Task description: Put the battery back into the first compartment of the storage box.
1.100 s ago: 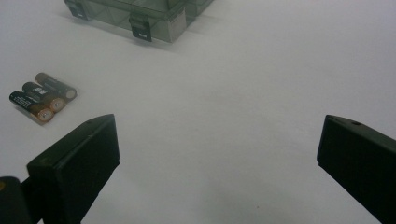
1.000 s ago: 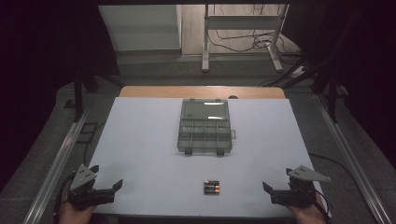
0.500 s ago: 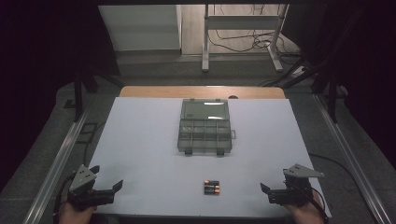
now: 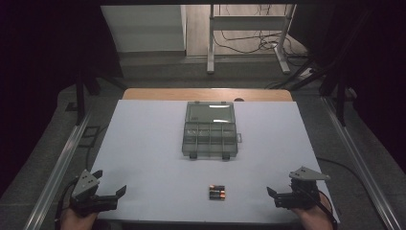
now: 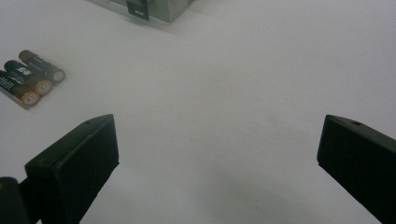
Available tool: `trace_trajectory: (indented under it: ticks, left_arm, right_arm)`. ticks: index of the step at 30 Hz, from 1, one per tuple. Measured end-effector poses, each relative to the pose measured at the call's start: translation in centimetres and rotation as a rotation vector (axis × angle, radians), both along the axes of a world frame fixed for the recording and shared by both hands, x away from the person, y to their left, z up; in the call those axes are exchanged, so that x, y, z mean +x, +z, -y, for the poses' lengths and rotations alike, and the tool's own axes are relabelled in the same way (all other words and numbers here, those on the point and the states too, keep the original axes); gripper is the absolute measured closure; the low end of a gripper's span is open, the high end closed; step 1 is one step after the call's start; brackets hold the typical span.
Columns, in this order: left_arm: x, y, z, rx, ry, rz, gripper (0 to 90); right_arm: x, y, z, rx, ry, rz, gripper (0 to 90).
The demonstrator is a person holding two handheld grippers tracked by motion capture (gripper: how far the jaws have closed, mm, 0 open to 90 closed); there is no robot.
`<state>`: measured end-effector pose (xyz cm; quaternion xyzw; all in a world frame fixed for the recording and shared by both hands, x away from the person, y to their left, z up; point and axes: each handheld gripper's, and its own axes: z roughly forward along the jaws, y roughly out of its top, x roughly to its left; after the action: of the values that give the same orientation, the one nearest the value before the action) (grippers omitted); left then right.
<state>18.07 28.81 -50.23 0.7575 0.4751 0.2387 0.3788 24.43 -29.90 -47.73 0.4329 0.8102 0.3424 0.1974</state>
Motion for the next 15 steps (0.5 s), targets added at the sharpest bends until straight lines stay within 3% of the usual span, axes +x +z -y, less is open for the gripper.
trace_trajectory:
  ticks: [8,15]
  left_arm:
    - [0.0,0.0,0.1,0.014,-0.007,-0.005,1.7]
    - [0.1,0.0,0.2,0.023,-0.013,-0.008,1.7]
  right_arm:
    - [0.6,0.8,-1.1,-0.012,0.054,-0.003,0.0]
    - [1.2,0.9,-1.4,0.032,0.073,-0.033,0.0]
